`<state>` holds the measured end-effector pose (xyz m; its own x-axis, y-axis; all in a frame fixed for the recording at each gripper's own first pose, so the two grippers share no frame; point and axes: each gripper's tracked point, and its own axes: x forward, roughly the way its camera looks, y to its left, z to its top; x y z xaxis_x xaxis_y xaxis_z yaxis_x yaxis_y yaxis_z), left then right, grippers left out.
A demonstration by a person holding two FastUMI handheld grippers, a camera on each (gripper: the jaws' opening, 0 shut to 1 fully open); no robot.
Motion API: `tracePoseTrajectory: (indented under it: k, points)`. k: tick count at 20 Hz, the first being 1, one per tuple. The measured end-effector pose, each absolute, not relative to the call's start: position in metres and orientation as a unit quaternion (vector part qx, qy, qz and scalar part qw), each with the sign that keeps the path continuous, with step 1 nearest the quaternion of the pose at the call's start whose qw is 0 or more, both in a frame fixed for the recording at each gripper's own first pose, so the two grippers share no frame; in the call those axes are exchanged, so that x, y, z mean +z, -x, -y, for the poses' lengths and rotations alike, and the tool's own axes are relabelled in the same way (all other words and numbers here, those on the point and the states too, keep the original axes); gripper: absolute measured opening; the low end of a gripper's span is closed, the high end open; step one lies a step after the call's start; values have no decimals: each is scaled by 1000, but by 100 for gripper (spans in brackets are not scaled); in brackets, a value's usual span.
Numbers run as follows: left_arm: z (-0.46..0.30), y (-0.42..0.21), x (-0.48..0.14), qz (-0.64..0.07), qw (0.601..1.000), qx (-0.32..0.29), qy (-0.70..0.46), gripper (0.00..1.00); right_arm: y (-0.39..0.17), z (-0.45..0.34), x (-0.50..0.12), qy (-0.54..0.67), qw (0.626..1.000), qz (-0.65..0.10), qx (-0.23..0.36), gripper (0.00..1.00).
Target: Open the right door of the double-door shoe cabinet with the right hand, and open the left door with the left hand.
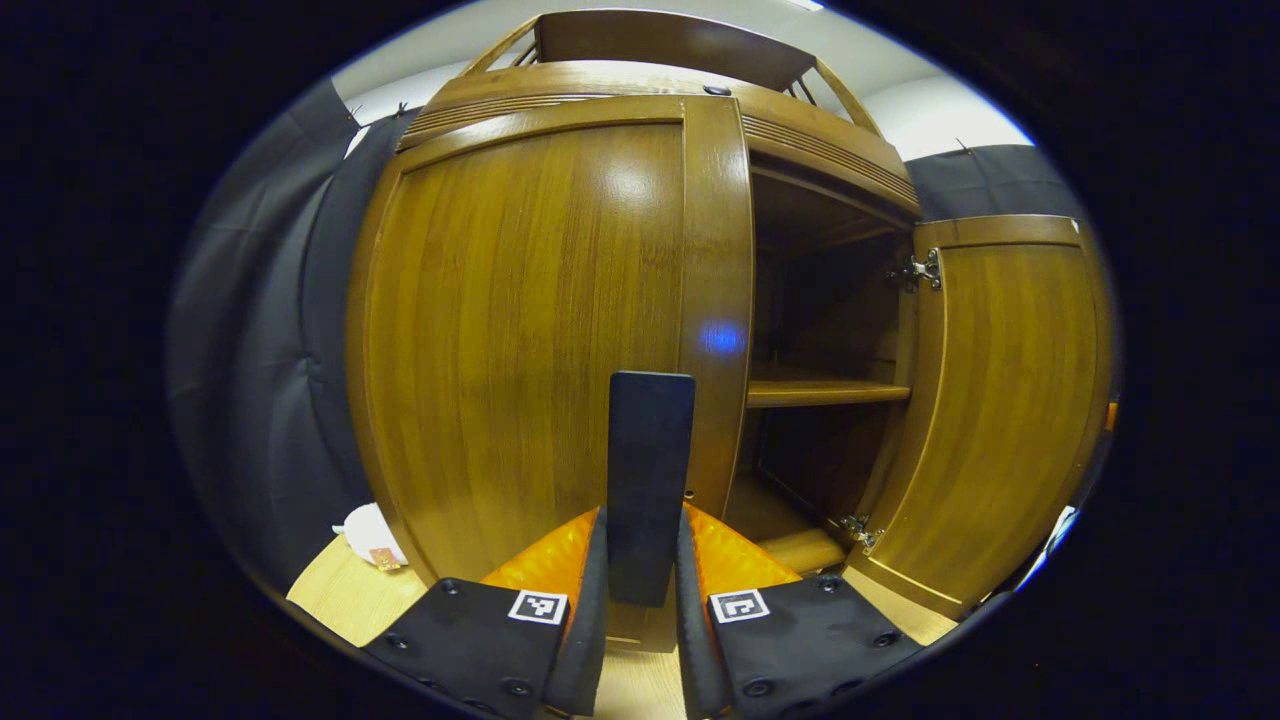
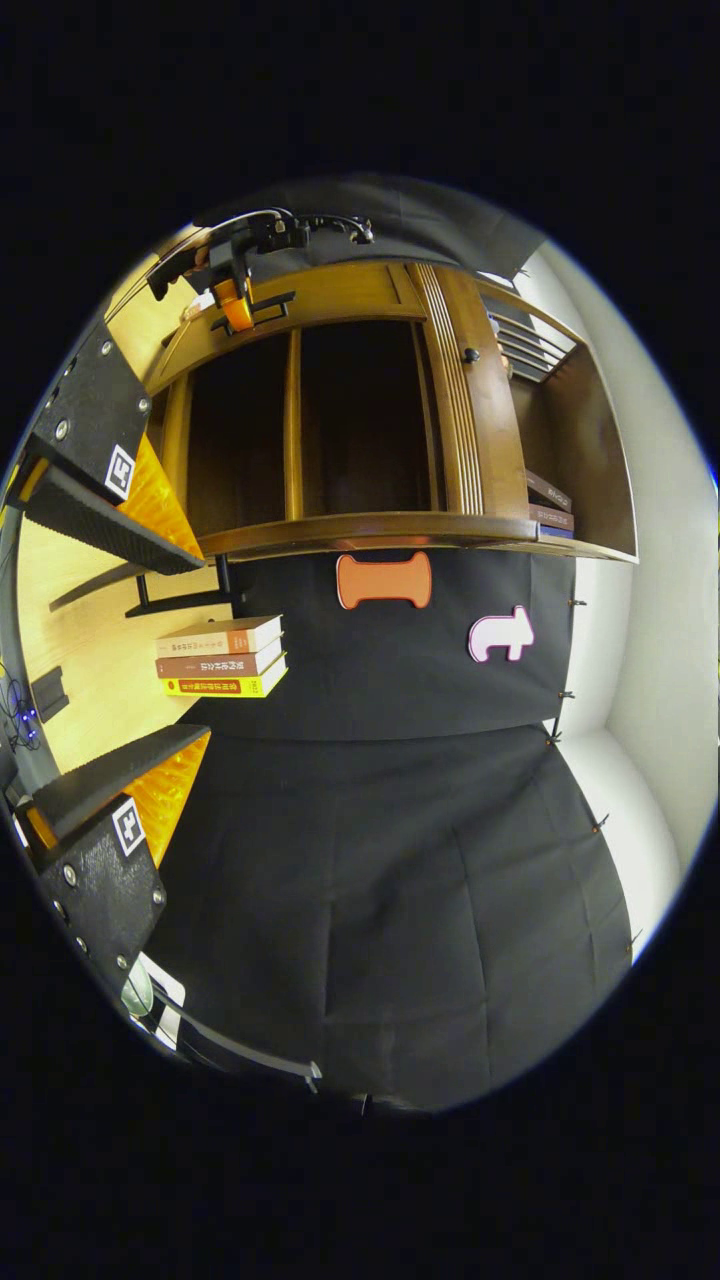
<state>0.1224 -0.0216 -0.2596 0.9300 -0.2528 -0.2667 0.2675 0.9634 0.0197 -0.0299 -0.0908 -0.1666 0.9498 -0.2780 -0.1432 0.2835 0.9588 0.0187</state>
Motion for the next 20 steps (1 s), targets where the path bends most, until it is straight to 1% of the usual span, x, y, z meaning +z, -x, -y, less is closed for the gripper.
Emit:
tracePoseTrajectory:
  k: [1, 2, 5, 6, 7, 9, 12, 15, 17, 19, 20]
  points:
    - [18, -118, -258, -133, 982, -133, -25, 38, 31, 88, -166, -19, 987, -69, -141, 99]
    - [15, -112, -258, -134, 982, -133, -24, 38, 32, 83, -165, -18, 988, -69, -140, 92]
    - [4, -98, -253, -133, 981, -139, -29, 40, 34, 71, -160, -12, 988, -67, -138, 92]
    - [0, -92, -251, -133, 980, -143, -28, 36, 34, 66, -157, -12, 988, -65, -137, 92]
    - [-4, -88, -250, -134, 980, -147, -26, 39, 34, 61, -154, -12, 989, -62, -135, 92]
    - [-12, -79, -248, -136, 979, -152, -24, 39, 34, 50, -151, -15, 990, -58, -130, 92]
    - [-29, -65, -243, -134, 980, -144, -24, 38, 27, 32, -144, -21, 991, -51, -122, 92]
    - [-45, -51, -240, -134, 981, -137, -23, 39, 23, 12, -143, -24, 993, -46, -108, 99]
    - [-55, -43, -237, -136, 981, -135, -23, 37, 18, 3, -142, -26, 994, -46, -98, 99]
    - [-66, -36, -236, -138, 981, -132, -30, 36, 16, -13, -143, -29, 995, -47, -87, 86]
    - [-72, -32, -235, -140, 981, -130, -39, 36, 14, -20, -142, -30, 995, -47, -83, 90]
